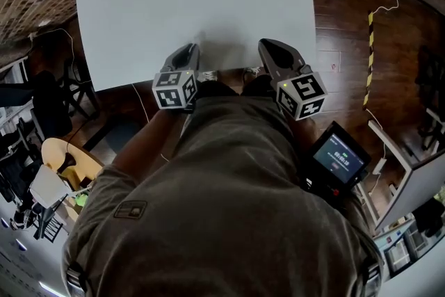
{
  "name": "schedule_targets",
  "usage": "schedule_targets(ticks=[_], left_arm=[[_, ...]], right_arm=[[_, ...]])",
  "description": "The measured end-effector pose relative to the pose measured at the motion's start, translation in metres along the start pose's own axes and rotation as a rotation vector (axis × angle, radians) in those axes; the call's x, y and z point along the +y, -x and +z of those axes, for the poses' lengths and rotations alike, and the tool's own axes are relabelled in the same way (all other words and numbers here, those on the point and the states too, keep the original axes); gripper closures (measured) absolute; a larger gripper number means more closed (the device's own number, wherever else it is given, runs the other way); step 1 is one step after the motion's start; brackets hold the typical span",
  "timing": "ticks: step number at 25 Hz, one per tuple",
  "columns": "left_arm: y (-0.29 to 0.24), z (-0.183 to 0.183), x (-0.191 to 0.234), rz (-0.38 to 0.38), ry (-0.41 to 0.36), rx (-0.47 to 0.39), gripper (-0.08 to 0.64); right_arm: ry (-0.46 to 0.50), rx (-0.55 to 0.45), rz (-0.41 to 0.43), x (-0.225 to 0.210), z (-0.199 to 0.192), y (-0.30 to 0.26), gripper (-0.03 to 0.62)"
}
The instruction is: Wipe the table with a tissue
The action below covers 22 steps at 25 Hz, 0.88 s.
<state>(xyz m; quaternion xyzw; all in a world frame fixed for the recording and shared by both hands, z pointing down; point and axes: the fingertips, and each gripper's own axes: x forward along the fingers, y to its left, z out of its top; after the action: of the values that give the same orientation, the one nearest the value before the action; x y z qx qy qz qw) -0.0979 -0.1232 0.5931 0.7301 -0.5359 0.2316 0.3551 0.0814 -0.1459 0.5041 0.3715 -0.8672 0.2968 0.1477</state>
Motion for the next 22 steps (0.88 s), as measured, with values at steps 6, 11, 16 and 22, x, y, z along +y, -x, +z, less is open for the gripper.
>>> schedule_targets(ticks=[6,11,16,22], left_arm=[[0.004,0.000,0.011,0.021,-0.006,0.006,0.528],[-0.009,0.005,0.002,-0.005,-0.028,0.014,0.528],[-0.026,0.010,-0.013,-0.054,-0.071,0.031,0.528],[-0.043,0.011,-0.040,-0.133,-0.124,0.051,0.528]], right_arm=[[0.004,-0.005,0.000,0.002,0.003,-0.002,0.580],[-0.012,-0.022,-0.029,-0.007,0.004,0.001,0.580],[-0.037,-0.037,-0.069,-0.018,0.001,0.007,0.580],[-0.063,-0.054,-0.112,-0.029,-0.003,0.014,0.580]])
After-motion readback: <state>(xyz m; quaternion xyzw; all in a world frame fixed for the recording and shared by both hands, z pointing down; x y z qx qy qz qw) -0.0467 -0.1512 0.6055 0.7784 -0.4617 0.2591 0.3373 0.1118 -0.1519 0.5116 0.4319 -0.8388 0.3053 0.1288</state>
